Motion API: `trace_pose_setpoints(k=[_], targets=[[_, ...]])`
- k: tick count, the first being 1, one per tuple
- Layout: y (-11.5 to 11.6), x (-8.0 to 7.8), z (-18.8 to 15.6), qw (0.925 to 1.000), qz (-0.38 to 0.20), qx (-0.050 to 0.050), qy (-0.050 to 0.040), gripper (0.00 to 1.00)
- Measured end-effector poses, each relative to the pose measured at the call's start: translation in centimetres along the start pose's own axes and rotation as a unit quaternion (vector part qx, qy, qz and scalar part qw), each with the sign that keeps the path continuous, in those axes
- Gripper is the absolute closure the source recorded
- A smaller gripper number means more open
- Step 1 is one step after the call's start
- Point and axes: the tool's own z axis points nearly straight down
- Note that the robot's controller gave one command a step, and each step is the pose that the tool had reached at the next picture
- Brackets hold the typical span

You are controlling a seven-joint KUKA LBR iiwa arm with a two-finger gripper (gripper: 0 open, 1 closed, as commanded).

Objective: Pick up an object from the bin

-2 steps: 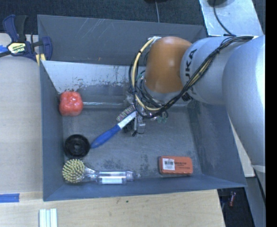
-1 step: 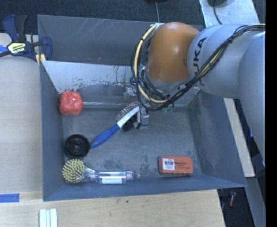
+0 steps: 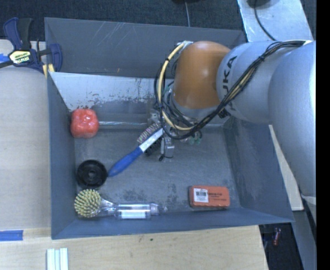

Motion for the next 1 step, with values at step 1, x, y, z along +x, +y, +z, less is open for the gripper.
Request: trace_pose_setpoints(k=[1], targets=[[1.53,0.03,0.91,0.9967,-0.081,0.002,-0.0077,0.0]])
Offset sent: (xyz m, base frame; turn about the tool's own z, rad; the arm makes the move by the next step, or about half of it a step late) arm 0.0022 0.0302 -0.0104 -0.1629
